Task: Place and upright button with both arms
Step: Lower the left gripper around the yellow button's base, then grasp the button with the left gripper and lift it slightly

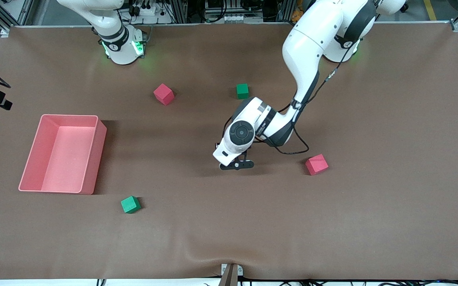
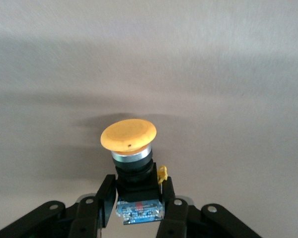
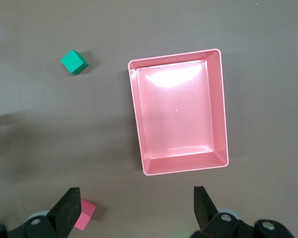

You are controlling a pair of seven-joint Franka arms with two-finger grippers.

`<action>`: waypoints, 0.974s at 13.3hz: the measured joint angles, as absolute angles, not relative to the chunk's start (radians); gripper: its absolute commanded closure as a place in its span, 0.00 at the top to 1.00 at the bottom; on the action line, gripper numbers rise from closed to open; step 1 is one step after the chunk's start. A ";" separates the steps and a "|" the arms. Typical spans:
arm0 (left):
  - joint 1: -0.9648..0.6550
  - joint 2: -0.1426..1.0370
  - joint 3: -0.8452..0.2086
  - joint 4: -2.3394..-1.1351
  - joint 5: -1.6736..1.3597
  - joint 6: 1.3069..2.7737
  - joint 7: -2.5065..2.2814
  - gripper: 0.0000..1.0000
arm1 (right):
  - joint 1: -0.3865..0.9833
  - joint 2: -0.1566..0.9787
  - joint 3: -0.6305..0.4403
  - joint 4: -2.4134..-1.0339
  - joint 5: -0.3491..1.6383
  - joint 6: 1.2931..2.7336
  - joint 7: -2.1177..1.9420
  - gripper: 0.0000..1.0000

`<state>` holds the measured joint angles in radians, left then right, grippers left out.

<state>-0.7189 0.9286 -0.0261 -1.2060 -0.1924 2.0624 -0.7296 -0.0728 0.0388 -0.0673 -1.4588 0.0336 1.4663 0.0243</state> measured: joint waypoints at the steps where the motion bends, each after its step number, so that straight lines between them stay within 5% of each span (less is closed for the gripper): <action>1: -0.717 0.916 -0.024 -1.206 -0.165 2.054 -0.767 0.22 | -0.074 0.039 -0.068 -1.459 0.035 1.466 0.024 1.00; 11: -0.788 0.833 -0.034 -1.213 0.224 2.000 -1.264 0.15 | -0.075 0.039 -0.067 -1.459 0.036 1.464 0.024 1.00; 13: -0.850 0.833 -0.035 -1.219 0.314 1.999 -1.425 0.22 | -0.075 0.039 -0.067 -1.459 0.036 1.464 0.024 1.00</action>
<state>-0.8495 0.8327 -0.0355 -1.2192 0.3137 1.9994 -1.4247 -0.0754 0.0388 -0.0673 -1.4589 0.0358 1.4638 0.0242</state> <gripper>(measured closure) 0.577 0.000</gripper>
